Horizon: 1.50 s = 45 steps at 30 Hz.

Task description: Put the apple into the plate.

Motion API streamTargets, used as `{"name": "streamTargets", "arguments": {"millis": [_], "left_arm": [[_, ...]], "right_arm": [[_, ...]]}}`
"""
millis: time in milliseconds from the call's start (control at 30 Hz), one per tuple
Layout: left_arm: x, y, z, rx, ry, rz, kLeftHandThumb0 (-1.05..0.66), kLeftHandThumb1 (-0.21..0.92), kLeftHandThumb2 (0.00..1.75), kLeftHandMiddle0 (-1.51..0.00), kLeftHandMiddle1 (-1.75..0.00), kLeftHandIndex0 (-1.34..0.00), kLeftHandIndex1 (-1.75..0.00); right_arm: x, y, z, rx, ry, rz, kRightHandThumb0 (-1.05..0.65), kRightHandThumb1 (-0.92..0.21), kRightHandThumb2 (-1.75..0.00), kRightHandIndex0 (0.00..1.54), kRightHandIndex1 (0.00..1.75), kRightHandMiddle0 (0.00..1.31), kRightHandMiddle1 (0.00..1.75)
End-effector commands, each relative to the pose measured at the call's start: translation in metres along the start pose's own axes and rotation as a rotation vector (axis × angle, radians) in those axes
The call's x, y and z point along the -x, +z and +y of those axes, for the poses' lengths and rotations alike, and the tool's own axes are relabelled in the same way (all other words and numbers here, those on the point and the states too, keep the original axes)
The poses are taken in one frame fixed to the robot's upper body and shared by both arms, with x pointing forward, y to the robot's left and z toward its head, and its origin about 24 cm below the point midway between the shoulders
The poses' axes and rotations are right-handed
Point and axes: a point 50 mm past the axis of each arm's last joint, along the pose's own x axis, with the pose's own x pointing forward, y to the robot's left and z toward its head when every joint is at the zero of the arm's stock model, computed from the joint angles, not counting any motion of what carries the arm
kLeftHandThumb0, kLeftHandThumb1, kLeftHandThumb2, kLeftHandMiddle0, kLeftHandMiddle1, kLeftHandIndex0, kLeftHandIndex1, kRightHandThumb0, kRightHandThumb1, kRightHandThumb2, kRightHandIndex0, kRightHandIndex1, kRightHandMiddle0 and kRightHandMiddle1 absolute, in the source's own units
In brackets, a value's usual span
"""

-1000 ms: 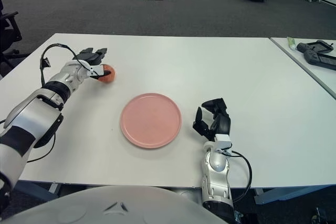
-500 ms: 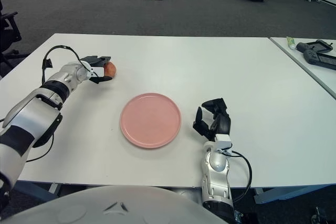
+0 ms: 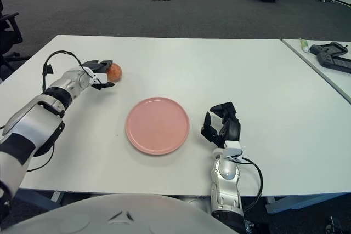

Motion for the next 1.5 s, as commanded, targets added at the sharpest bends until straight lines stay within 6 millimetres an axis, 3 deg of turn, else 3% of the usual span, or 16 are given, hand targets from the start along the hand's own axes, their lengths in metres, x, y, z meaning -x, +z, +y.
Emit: {"name": "streamTargets", "arguments": {"millis": [0, 267, 967, 1167, 1467], "left_arm": [[0.001, -0.003, -0.017, -0.045, -0.029, 0.034, -1.0, 0.92, 0.63, 0.0, 0.0, 0.0, -0.17], [0.0, -0.004, -0.016, -0.053, 0.039, 0.061, -1.04, 0.92, 0.66, 0.0, 0.0, 0.0, -0.07], [-0.001, 0.002, -0.016, 0.034, 0.095, 0.077, -0.99, 0.92, 0.56, -0.04, -0.04, 0.0, -0.17], [-0.002, 0.007, -0.014, 0.04, 0.119, 0.05, -1.0, 0.92, 0.55, 0.0, -0.18, 0.0, -0.22], [-0.001, 0.016, -0.011, 0.017, 0.181, -0.034, -0.97, 0.92, 0.5, 0.0, -0.41, 0.0, -0.45]], "right_arm": [[0.0, 0.005, -0.003, -0.009, 0.006, -0.025, -0.41, -0.54, -1.04, 0.63, 1.41, 0.43, 1.75], [0.003, 0.007, -0.005, -0.019, 0.005, -0.025, -0.41, -0.53, -1.06, 0.62, 1.4, 0.45, 1.75], [0.006, 0.007, -0.009, -0.005, -0.009, -0.008, -0.4, -0.56, -1.01, 0.59, 1.42, 0.42, 1.75], [0.006, 0.007, -0.009, -0.004, -0.013, -0.003, -0.4, -0.57, -1.01, 0.59, 1.42, 0.42, 1.75], [0.006, 0.006, -0.009, -0.006, -0.013, 0.004, -0.4, -0.57, -1.01, 0.59, 1.42, 0.41, 1.75]]}}
